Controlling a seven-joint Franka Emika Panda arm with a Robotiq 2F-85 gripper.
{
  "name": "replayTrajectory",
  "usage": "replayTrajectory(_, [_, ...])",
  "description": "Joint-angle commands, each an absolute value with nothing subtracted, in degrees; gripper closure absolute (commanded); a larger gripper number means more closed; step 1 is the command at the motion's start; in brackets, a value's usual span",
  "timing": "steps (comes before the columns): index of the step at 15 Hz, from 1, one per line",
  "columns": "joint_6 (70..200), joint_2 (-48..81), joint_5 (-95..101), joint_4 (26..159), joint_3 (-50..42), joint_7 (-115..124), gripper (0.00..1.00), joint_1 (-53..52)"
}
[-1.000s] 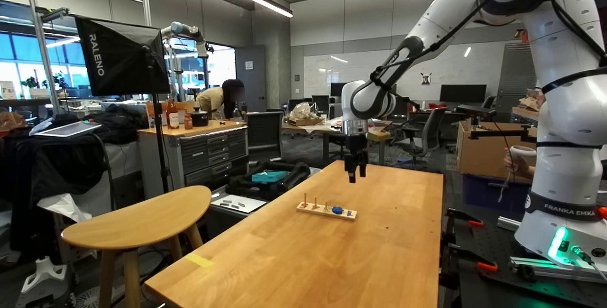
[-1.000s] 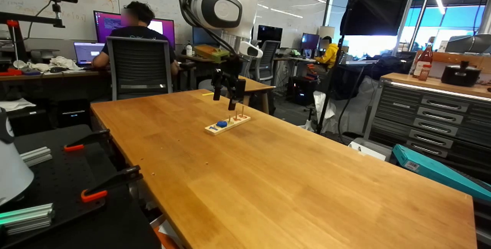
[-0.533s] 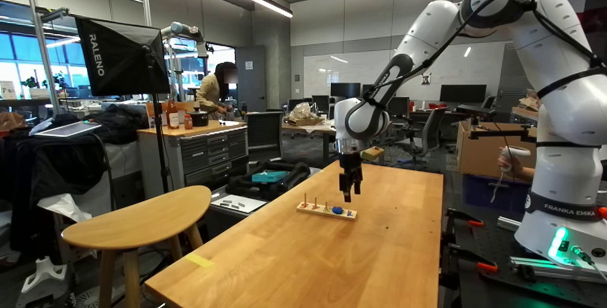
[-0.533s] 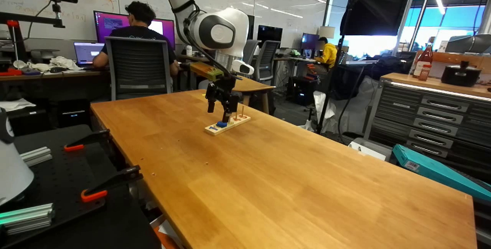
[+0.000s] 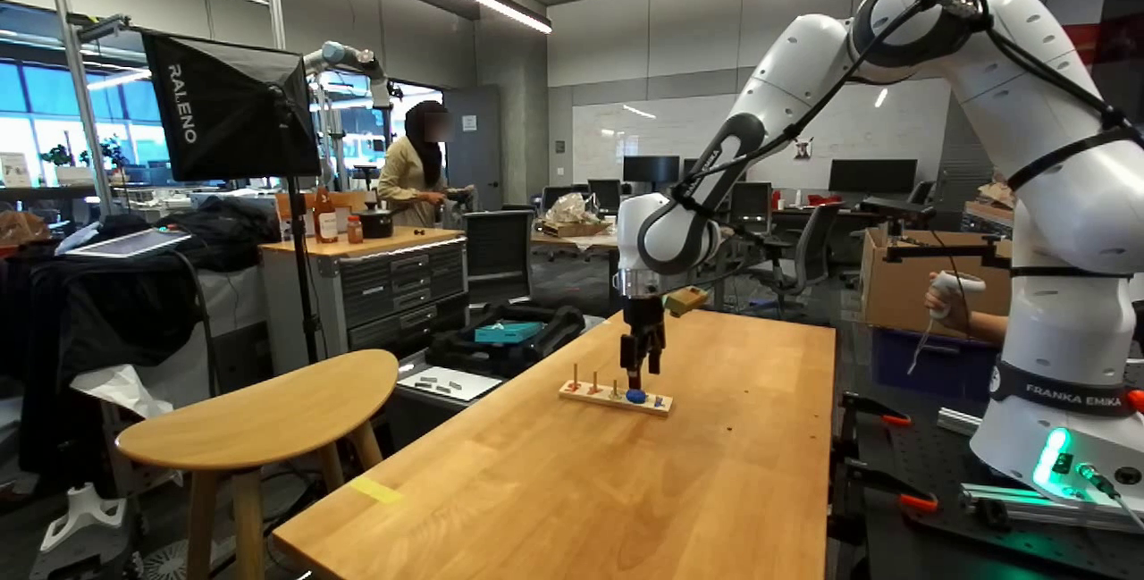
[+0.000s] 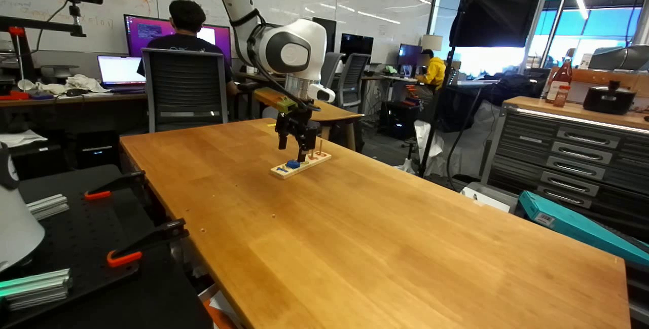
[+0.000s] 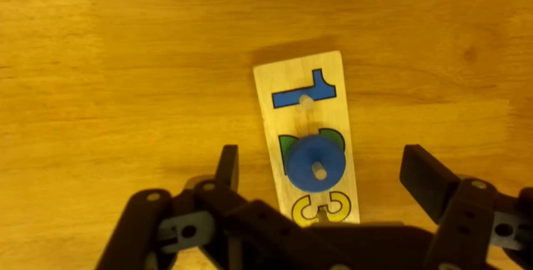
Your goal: Take the blue ring off the wooden stand and put it on the table
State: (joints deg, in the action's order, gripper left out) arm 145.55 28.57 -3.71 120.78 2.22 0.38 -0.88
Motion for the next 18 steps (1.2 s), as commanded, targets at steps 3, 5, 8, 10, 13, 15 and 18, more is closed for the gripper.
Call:
replayTrajectory(3, [147.18, 32.14, -4.15, 116.62, 2.44, 1.53, 0.0, -1.16])
replayTrajectory(5, [147.53, 32.88, -3.94, 116.19, 2.17, 1.83, 0.0, -1.18])
replayTrajectory(8, [148.01, 33.45, -3.63, 116.28, 2.09, 1.74, 0.26, -1.27])
replayTrajectory(10, [148.14, 33.69, -3.64, 116.37, 2.1, 1.78, 0.3, -1.29])
replayTrajectory(13, [148.17, 33.9, -3.58, 116.37, 2.01, 1.87, 0.55, -1.3])
replayTrajectory(15, [148.21, 34.01, -3.52, 116.26, 1.9, 1.95, 0.7, -1.3])
replayTrajectory(18, [147.98, 33.81, -3.39, 115.91, 1.69, 2.19, 0.8, -1.38])
